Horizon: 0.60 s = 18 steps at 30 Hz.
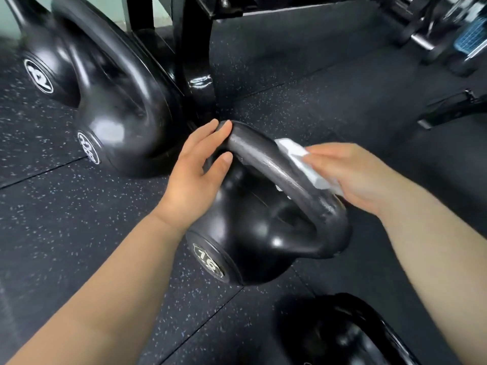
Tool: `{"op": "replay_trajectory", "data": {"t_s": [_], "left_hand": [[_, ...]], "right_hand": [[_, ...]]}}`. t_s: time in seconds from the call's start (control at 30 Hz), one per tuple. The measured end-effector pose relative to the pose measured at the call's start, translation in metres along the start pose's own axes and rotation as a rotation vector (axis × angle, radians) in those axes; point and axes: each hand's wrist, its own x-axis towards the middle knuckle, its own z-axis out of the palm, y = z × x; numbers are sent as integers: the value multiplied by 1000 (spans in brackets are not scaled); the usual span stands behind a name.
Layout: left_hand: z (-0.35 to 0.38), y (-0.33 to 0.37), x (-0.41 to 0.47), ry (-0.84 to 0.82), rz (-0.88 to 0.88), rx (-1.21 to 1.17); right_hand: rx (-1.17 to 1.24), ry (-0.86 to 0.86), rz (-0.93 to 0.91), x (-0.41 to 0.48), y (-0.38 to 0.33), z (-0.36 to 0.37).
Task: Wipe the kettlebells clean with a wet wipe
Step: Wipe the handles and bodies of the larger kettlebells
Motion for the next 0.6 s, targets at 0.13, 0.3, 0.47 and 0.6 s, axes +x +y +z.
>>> {"op": "replay_trajectory", "data": {"t_s": [0.13,0.3,0.47,0.6], "left_hand": [[-4,-5,3,4,24,30],[-9,-8,8,15,40,58],[-7,-8,8,36,47,38],[-5,-6,9,40,10,-6]], "right_hand": [[-89,-67,-80,31,-30,22],[-127,13,-102,13,-23,15],[-24,23,-4,-35,14,-10],[-34,-33,56,-29,11,-11]]}}
